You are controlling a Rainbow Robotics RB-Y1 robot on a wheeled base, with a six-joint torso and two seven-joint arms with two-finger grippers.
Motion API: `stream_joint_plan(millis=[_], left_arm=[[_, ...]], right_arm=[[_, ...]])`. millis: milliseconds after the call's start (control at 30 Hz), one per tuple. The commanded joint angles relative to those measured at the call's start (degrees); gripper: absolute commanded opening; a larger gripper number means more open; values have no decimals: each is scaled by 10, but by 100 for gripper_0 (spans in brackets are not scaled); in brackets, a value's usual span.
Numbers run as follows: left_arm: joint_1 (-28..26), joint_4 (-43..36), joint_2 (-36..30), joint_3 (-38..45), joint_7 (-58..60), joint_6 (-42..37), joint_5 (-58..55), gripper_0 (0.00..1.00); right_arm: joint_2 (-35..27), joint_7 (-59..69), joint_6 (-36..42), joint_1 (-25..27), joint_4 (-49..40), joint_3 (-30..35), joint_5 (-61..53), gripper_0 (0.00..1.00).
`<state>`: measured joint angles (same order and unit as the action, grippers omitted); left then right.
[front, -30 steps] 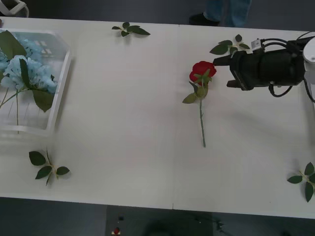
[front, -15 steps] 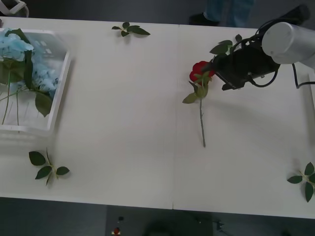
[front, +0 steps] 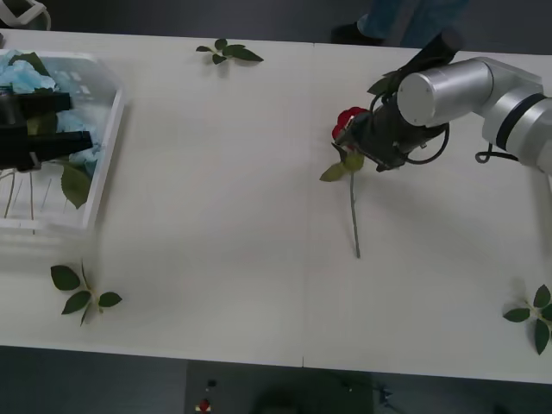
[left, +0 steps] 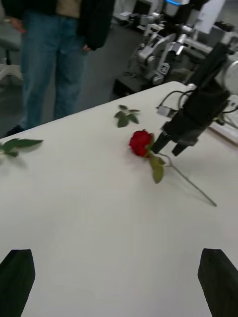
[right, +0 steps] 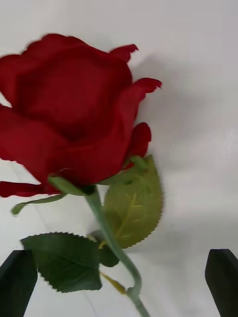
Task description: Put the red flowers into the right box and the blue flowers into the left box
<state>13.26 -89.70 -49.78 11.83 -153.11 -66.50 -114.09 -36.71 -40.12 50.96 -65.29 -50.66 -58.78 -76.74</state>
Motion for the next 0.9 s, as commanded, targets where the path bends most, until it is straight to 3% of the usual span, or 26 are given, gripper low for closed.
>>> stream_joint_plan(millis=[33, 233, 267, 300, 333, 600, 900], left_arm=[[60, -14, -8, -67, 12, 3, 4, 96], [72, -14, 57, -104, 56, 19, 52, 96], [72, -14, 70, -103, 56, 20, 62, 96], [72, -14, 89, -102, 56, 20, 78, 96], [72, -14, 105, -102, 55, 20, 91, 96], [78, -14, 195, -104, 47, 19, 159, 96], [84, -14, 200, -126, 49, 20, 189, 96]], right_arm=[[23, 35, -2, -31, 23, 8, 43, 100], [52, 36, -2, -32, 45, 8, 99, 100], [54, 36, -3, -32, 46, 8, 106, 90], [58, 37, -3, -32, 46, 8, 113, 37], [61, 38, -3, -32, 48, 8, 117, 3], [72, 40, -10, -32, 51, 8, 123, 0], [82, 40, -14, -32, 58, 8, 126, 0]])
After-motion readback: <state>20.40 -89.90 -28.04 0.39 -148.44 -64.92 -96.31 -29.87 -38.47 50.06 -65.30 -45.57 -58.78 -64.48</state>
